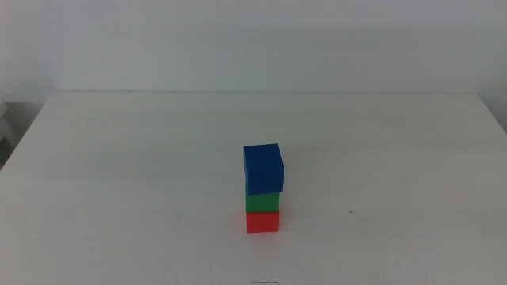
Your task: Stack red cubes first, then green, then blue cubes in a specific spot.
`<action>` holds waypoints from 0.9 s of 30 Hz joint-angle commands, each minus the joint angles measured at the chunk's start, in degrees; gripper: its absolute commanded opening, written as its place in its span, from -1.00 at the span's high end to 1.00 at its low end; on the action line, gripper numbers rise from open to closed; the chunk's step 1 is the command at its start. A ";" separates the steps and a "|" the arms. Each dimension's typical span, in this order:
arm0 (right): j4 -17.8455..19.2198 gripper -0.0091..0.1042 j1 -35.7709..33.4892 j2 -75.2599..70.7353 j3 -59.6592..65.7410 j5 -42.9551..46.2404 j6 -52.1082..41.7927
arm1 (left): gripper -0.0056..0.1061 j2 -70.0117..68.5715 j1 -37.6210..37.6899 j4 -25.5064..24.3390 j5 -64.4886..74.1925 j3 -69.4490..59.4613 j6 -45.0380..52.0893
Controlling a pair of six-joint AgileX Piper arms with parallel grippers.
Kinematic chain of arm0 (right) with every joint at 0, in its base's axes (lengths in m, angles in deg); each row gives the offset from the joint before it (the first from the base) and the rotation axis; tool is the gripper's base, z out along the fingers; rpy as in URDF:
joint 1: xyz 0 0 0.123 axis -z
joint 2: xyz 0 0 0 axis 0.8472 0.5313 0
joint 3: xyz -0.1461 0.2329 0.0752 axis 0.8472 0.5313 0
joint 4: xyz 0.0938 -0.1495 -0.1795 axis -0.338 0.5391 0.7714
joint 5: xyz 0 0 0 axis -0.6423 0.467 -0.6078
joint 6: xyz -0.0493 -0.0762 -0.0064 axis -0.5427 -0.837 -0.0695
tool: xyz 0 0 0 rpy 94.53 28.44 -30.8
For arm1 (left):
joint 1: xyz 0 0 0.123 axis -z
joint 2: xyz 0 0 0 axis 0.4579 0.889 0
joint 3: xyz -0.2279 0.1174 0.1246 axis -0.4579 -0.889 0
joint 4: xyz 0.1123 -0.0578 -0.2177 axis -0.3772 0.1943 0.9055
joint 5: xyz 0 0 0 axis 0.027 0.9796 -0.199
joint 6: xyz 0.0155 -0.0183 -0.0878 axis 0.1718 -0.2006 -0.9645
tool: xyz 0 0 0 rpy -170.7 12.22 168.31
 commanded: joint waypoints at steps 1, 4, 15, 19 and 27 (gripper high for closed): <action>1.71 -0.46 0.39 -0.29 -0.95 4.20 -0.59 | -0.78 0.10 0.06 0.48 -4.16 1.33 -0.65; 2.66 -0.46 0.39 -1.73 1.36 5.72 -0.59 | -0.78 -0.20 0.06 0.38 -4.43 1.26 -0.65; 3.64 -0.46 0.45 -21.04 30.35 29.74 -0.59 | -0.78 -12.69 0.06 0.52 -22.45 -14.63 -0.65; 5.31 -0.46 0.45 -30.32 41.65 29.72 -0.59 | -0.78 -19.20 0.06 0.52 -24.73 -23.41 -0.65; 9.07 -0.46 0.79 -46.31 56.32 26.36 -0.59 | -0.78 -31.64 0.06 0.52 -25.40 -39.97 -0.65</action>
